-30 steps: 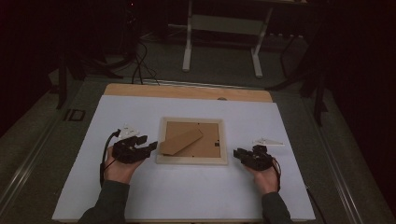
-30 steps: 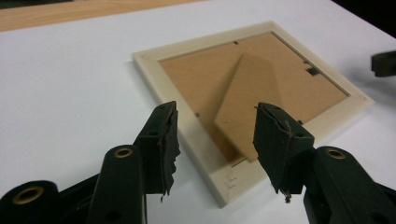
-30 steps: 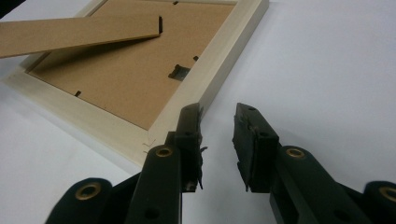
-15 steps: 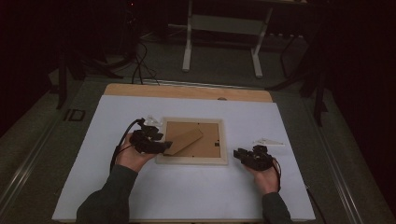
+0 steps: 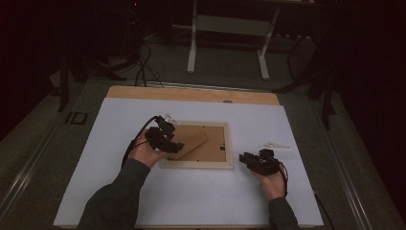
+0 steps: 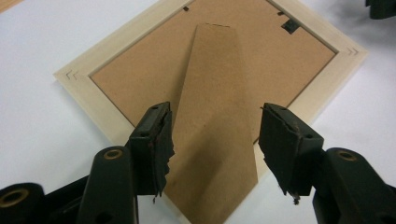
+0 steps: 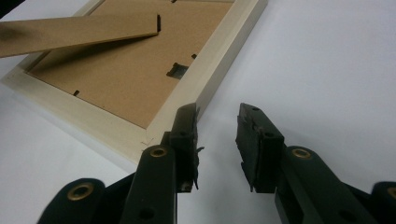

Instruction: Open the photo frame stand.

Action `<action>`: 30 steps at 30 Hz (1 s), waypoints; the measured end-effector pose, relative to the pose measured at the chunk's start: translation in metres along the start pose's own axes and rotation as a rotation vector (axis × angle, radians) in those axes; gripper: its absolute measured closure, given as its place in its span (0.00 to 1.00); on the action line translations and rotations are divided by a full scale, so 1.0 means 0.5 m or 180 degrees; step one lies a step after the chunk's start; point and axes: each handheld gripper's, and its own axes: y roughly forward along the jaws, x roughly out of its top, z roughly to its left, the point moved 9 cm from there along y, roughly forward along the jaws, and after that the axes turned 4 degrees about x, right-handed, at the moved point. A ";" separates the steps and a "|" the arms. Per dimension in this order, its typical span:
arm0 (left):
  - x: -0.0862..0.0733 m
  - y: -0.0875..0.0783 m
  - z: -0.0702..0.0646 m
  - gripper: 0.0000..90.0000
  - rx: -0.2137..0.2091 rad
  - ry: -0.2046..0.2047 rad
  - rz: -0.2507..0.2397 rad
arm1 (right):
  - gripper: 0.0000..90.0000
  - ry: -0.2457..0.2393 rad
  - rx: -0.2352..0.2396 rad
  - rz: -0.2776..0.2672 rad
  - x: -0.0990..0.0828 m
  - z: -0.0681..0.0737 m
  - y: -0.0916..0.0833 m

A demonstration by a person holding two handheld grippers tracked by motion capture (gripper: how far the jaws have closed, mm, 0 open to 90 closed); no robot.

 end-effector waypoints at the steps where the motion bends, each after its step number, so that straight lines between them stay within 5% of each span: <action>1: 0.004 0.003 -0.001 0.48 0.0003 0.0015 0.0004 | 0.75 0.0004 0.0001 -0.0001 0.000 0.000 -0.001; 8: 0.018 0.023 -0.007 0.39 0.0013 0.0128 0.0055 | 0.74 0.0018 -0.0013 -0.0005 -0.001 -0.003 -0.001; 30: 0.009 0.096 -0.009 0.34 -0.0157 0.0131 0.0456 | 0.73 0.0031 0.0011 0.0001 -0.003 0.000 0.002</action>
